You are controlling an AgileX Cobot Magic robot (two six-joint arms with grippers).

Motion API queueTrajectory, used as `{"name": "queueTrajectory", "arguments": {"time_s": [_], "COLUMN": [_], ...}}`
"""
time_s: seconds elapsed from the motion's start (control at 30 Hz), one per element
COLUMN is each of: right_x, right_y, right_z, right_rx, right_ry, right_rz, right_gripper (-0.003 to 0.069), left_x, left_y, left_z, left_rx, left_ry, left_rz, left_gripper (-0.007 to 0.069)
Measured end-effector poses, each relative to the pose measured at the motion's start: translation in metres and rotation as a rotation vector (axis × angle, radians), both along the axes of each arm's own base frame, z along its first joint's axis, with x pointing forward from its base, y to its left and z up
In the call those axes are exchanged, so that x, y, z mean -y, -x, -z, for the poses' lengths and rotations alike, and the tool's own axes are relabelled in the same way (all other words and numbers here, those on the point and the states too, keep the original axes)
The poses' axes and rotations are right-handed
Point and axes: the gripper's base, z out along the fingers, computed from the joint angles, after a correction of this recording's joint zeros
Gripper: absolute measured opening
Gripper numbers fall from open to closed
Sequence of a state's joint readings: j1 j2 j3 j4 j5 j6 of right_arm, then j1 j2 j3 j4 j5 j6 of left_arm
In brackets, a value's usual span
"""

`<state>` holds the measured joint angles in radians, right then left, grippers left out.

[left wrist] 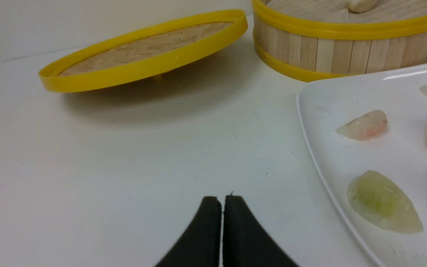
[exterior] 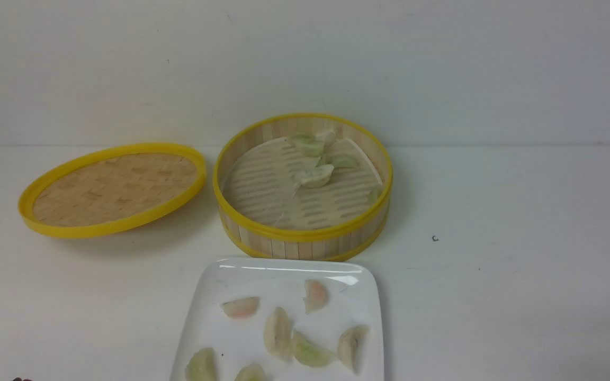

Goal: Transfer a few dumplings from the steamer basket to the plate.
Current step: Use the right arm to grab a dumpling from inside the steamer

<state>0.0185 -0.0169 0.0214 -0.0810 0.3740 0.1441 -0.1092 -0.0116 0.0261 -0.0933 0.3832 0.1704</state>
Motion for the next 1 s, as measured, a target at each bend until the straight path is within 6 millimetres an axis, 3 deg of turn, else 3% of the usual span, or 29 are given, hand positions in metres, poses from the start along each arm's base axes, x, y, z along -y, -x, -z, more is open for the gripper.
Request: {"name": "queueTrajectory", "arguments": {"time_s": [0.67, 0.8, 0.83, 0.9, 1.0], "right_x": [0.0, -0.003, -0.003, -0.001, 0.003], "right_y": [0.0, -0.002, -0.002, -0.001, 0.0], "right_z": [0.0, -0.014, -0.023, -0.03, -0.037], "right_rx": [0.006, 0.17, 0.259, 0.338, 0.421], "right_ry": [-0.01, -0.281, -0.446, -0.586, -0.702], "right_rz": [0.0, -0.006, -0.002, 0.005, 0.016], "right_gripper": [-0.0015, -0.0015, -0.0015, -0.0015, -0.0015], "left_x": [0.0, 0.0, 0.0, 0.0, 0.0], "left_y": [0.0, 0.0, 0.0, 0.0, 0.0], "left_z": [0.0, 0.0, 0.0, 0.0, 0.0], "left_rx": [0.0, 0.0, 0.0, 0.0, 0.0], "left_ry": [0.0, 0.0, 0.0, 0.0, 0.0], "left_rz": [0.0, 0.0, 0.0, 0.0, 0.0], "left_gripper": [-0.0006, -0.0006, -0.0006, -0.0006, -0.0006]}}
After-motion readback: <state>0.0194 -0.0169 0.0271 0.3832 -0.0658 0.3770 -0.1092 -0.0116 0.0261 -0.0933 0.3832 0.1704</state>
